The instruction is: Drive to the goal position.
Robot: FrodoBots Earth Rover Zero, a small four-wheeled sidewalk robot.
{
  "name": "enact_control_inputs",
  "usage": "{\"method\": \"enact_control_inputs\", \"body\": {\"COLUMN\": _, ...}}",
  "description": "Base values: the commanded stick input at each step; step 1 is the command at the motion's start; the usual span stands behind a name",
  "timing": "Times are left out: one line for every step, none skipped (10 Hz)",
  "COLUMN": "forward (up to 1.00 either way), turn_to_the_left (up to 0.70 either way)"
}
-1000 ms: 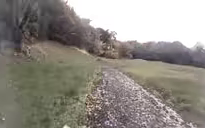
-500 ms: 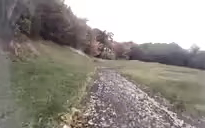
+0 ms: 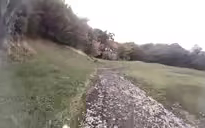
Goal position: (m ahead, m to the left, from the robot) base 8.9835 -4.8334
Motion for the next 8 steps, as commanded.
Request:
{"method": "enact_control_inputs", "body": {"forward": 1.0, "turn_to_the_left": 0.0}}
{"method": "enact_control_inputs", "body": {"forward": 1.0, "turn_to_the_left": 0.0}}
{"method": "enact_control_inputs", "body": {"forward": 1.0, "turn_to_the_left": 0.0}}
{"method": "enact_control_inputs", "body": {"forward": 1.0, "turn_to_the_left": 0.0}}
{"method": "enact_control_inputs", "body": {"forward": 1.0, "turn_to_the_left": 0.0}}
{"method": "enact_control_inputs", "body": {"forward": 1.0, "turn_to_the_left": 0.0}}
{"method": "enact_control_inputs", "body": {"forward": 1.0, "turn_to_the_left": 0.0}}
{"method": "enact_control_inputs", "body": {"forward": 1.0, "turn_to_the_left": -0.08}}
